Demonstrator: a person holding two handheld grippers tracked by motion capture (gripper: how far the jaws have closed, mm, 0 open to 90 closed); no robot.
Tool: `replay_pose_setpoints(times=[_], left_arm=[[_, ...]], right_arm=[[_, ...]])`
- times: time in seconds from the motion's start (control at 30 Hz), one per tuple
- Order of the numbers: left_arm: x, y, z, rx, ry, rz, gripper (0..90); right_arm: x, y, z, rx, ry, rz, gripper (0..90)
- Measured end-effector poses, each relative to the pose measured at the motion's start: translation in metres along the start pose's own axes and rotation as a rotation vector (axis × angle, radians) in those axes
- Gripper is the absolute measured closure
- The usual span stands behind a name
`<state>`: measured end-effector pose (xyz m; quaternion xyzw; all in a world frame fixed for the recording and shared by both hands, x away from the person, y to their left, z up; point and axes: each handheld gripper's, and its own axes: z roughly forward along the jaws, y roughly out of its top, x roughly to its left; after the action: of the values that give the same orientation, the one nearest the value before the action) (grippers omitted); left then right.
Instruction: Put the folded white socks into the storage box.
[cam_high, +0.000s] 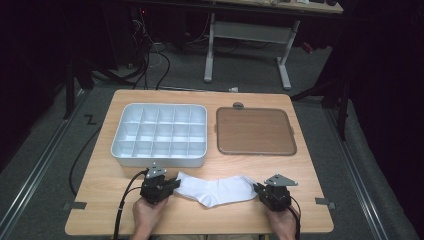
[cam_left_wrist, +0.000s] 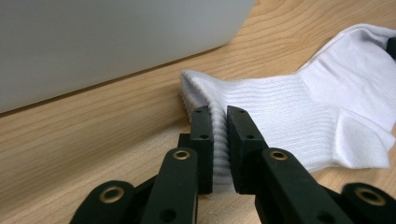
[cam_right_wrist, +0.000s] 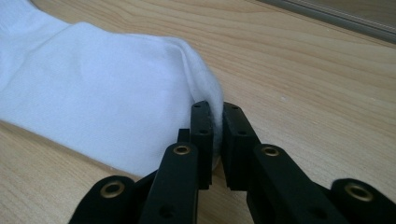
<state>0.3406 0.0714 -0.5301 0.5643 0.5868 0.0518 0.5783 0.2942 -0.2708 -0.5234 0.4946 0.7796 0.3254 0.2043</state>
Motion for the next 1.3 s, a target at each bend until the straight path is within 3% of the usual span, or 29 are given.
replay_pose_setpoints(times=[0.23,0.37,0.5,0.6,0.87,0.9,0.97,1.1,1.3], left_arm=[[-0.001,-0.002,0.001,0.002,-0.004,0.007,80.7],[-0.001,-0.001,0.001,0.000,0.007,0.006,78.4],[0.000,0.001,-0.001,-0.007,0.018,0.007,68.8],[-0.002,0.005,-0.006,-0.025,0.020,-0.019,58.4],[-0.003,0.004,-0.014,-0.019,0.056,-0.046,54.5],[-0.003,0.003,-0.015,-0.018,0.061,-0.050,54.2],[-0.003,0.002,-0.015,-0.022,0.069,-0.063,53.8],[-0.004,-0.003,-0.016,-0.013,0.082,-0.068,53.1],[-0.005,-0.007,-0.015,0.000,0.101,-0.063,52.9]], right_arm=[[-0.004,-0.001,0.001,-0.006,-0.004,0.006,83.3],[-0.005,0.000,0.001,-0.006,0.004,0.012,77.9],[-0.006,0.000,-0.002,-0.019,-0.002,0.027,68.1],[-0.006,0.002,-0.006,-0.041,-0.013,0.046,63.3],[0.007,0.016,-0.018,-0.095,-0.002,-0.002,65.2],[0.015,0.021,-0.020,-0.106,0.036,-0.020,66.8],[0.019,0.023,-0.020,-0.107,0.050,-0.027,67.2],[0.045,0.031,-0.011,-0.096,0.145,-0.084,69.5],[0.073,0.037,0.009,-0.091,0.238,-0.104,70.3]])
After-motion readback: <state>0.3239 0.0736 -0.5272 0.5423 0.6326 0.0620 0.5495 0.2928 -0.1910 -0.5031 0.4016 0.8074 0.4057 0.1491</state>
